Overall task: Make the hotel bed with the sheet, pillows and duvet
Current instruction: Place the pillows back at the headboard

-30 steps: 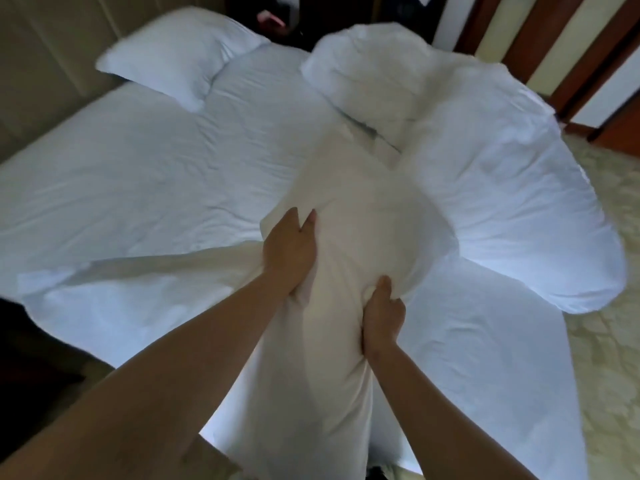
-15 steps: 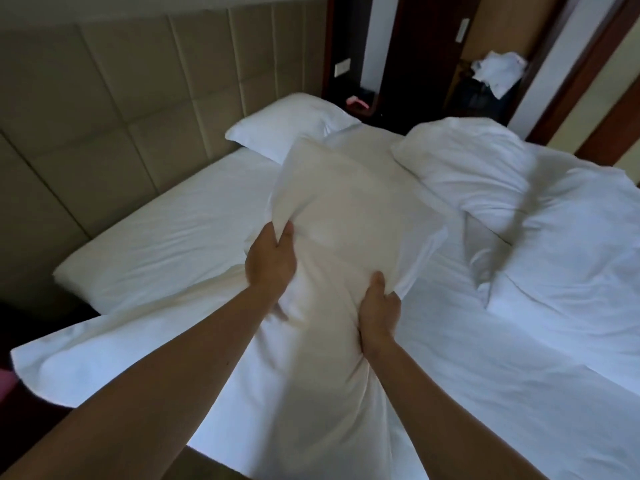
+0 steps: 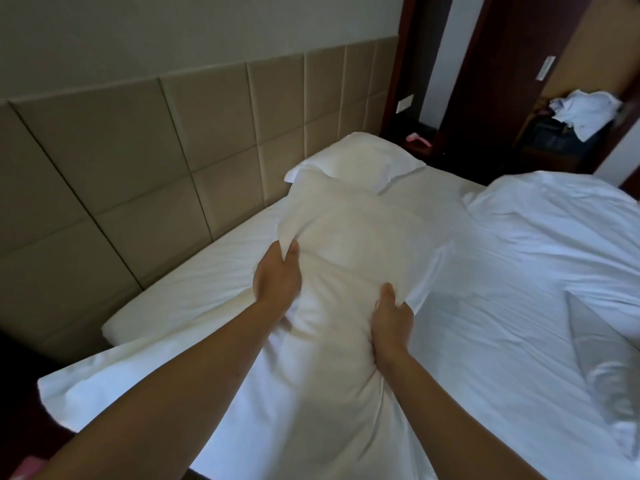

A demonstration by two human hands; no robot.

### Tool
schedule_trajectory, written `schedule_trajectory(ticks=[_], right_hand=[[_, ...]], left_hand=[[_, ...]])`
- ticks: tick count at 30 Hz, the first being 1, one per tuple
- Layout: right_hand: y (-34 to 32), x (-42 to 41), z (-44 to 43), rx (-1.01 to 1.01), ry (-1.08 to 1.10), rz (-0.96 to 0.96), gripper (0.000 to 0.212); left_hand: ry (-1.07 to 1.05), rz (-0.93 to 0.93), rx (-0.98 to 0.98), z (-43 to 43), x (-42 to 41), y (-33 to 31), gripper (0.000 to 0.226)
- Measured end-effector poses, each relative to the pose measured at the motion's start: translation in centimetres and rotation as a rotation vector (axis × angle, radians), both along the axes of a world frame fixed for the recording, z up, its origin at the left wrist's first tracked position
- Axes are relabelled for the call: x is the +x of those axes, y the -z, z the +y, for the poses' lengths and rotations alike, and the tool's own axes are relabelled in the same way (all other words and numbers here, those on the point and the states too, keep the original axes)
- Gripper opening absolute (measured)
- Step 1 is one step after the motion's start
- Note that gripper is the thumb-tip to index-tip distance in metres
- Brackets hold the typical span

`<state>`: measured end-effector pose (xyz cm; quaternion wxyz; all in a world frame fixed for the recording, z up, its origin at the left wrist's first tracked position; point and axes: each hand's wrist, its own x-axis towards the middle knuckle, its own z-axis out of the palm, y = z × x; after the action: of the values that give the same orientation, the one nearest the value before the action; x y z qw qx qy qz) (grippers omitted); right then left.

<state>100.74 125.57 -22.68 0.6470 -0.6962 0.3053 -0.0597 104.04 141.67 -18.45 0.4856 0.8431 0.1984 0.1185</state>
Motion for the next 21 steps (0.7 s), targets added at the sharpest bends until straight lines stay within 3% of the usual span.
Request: schedule_trajectory(ticks=[11,15,17,19,21], right_hand=[[1.8,18.8,15.6,0.010,0.092,-0.016,0.051],[3.6,24.5,21.2,-0.025,0.049,0.053,0.057],[4.8,26.1,22.7,-0.117,-0.075,0.146,0.046],[6.3,27.0,23.1,-0.157,-0.185,0.258,0.024],[7.5,27.2,22.8,-0.138,-0.252,0.350,0.028]], left_hand=[[0.070,-0.009,-0.023,16.1,20.9,2.7,0.056],[0.063,-0.001,0.039,22.1,27.1,4.4,0.045],[0.012,0.053,0.132,24.9,29.7,5.8,0.037],[-0.044,0.191,0.211,27.0,31.6,7.0,0.047],[0.003,0.301,0.225,27.6,32.7,8.3,0.057]])
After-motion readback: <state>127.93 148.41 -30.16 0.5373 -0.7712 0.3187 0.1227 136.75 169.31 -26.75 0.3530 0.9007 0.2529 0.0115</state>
